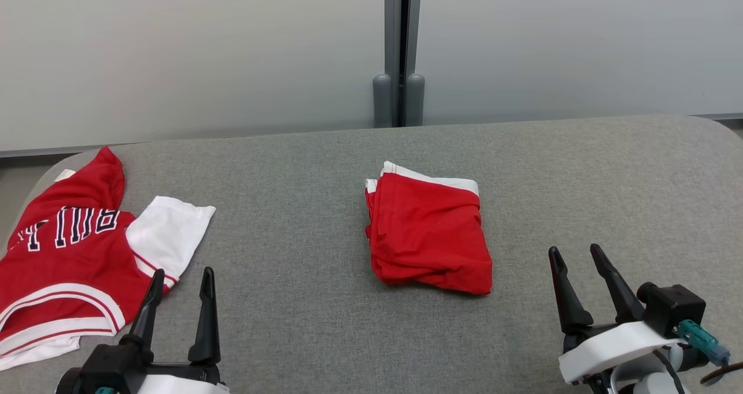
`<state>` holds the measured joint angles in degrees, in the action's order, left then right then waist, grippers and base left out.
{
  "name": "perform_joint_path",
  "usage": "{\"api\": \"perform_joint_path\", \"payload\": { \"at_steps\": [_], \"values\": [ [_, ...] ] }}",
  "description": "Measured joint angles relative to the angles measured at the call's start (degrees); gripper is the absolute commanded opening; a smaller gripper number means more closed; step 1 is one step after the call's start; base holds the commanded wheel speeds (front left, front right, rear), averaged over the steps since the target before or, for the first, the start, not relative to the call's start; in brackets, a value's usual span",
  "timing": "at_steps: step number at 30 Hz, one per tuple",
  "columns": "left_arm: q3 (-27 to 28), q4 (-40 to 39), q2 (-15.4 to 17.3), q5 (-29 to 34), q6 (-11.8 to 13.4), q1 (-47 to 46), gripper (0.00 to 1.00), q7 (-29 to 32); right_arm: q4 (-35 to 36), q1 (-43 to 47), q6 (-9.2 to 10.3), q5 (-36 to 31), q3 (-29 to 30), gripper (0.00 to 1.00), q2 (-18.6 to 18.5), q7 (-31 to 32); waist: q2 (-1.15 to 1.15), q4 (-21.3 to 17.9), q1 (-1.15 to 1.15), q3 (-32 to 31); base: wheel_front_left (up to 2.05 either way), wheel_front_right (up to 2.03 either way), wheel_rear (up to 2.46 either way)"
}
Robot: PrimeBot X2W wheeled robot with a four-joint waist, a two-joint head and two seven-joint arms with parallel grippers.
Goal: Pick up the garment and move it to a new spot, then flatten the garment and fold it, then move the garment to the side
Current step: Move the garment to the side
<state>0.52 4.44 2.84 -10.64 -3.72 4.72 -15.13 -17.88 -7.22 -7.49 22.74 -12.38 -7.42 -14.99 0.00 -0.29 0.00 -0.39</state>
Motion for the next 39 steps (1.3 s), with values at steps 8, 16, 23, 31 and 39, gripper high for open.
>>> {"api": "perform_joint_path", "payload": {
  "at_steps": [8,16,23,31,39],
  "values": [
    [-1.08,-0.22,-0.02,0.00,0.09,-0.01,1.00,0.00,-1.26,-0.47,0.00,-0.11,0.00,1.00,0.04,0.00,0.00,0.10,0.00,0.09,0.00,0.00,0.00],
    [-1.55,-0.40,-0.02,-0.02,0.20,-0.01,1.00,0.00,-1.98,-0.89,0.00,0.35,-0.21,1.00,0.00,0.00,0.00,0.26,0.00,0.36,0.00,0.00,0.00],
    [-1.24,-1.09,-0.02,0.24,0.14,-0.33,1.00,0.00,-6.08,-4.41,0.00,3.20,-2.65,1.00,-0.48,2.18,0.00,0.82,0.00,1.21,0.00,0.00,0.00],
    [-3.76,-1.29,-0.09,0.48,-0.86,-2.72,1.00,0.00,-12.22,-16.55,0.01,9.21,-4.65,1.00,-2.27,10.09,0.00,2.92,0.00,4.25,0.00,0.00,0.00],
    [-4.39,0.15,-0.07,-0.47,-1.36,-5.53,1.00,0.00,-24.04,-26.73,0.00,12.90,-4.19,1.00,-2.68,21.13,0.00,7.16,0.00,7.18,0.00,0.00,0.00]
  ]
}}
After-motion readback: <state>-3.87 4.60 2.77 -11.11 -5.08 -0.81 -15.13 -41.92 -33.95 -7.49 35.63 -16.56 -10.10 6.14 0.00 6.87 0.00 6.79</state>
